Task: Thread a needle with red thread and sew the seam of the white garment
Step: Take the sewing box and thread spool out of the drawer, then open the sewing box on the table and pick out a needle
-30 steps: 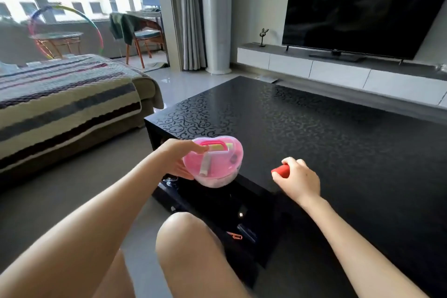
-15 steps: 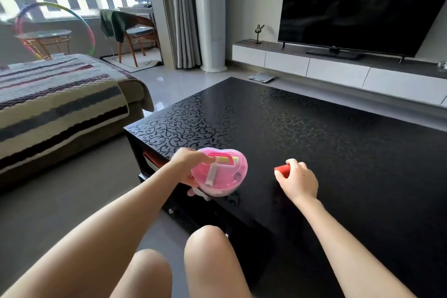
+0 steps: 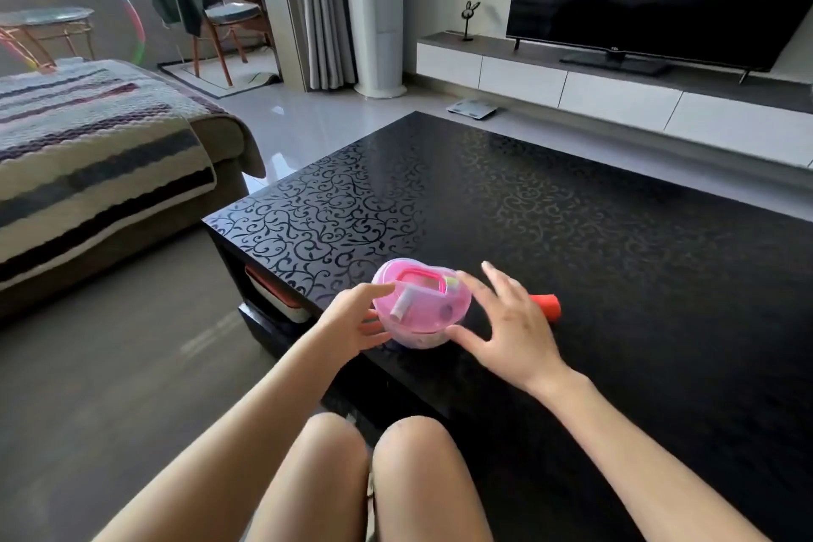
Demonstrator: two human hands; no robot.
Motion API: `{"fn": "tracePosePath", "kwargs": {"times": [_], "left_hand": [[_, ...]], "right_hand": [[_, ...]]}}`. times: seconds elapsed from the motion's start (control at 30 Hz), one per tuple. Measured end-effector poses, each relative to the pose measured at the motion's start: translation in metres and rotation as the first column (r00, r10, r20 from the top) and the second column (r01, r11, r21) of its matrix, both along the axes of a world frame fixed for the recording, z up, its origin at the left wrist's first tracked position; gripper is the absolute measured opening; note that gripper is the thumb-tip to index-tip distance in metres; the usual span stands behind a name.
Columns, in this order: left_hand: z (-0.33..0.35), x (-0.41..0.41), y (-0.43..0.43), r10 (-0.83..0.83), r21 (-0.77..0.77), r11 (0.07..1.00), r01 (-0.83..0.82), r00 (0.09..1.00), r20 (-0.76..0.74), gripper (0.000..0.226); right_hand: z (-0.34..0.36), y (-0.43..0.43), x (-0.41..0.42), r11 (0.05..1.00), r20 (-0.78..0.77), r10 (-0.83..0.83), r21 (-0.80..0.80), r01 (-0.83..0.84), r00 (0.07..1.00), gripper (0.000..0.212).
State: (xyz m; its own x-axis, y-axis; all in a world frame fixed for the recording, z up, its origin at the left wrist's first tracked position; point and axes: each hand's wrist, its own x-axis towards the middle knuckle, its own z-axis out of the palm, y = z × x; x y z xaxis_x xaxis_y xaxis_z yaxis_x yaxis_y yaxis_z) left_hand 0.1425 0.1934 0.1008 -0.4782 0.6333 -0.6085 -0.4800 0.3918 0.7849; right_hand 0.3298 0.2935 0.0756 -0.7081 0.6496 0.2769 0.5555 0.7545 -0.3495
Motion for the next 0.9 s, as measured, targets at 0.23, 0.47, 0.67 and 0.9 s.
{"fn": "tracePosePath", "kwargs": {"times": [0.23, 0.47, 0.67, 0.9], "left_hand": [[-0.031, 0.041, -0.008, 0.308, 0.126, 0.924, -0.360, 0.900, 0.308, 0.012], [-0.050, 0.054, -0.009, 0.350, 0.233, 0.883, -0.408, 0.902, 0.253, 0.011], [-0.036, 0.051, -0.013, 0.283, 0.118, 0.955, -0.271, 0.953, -0.105, 0.025], [0.013, 0.007, -0.018, -0.008, 0.067, 0.997, 0.037, 0.922, -0.386, 0.039]], "right_hand": [[-0.023, -0.032, -0.039, 0.988, 0.030, 0.000, -0.153, 0.005, 1.000, 0.081], [-0.022, -0.032, -0.039, 0.987, 0.040, -0.018, -0.160, 0.024, 0.999, 0.078], [-0.013, -0.036, -0.040, 0.997, 0.198, -0.052, -0.048, 0.063, 0.979, 0.088], [0.029, -0.025, -0.050, 0.993, 0.209, -0.112, 0.046, 0.104, 0.972, 0.080]]}}
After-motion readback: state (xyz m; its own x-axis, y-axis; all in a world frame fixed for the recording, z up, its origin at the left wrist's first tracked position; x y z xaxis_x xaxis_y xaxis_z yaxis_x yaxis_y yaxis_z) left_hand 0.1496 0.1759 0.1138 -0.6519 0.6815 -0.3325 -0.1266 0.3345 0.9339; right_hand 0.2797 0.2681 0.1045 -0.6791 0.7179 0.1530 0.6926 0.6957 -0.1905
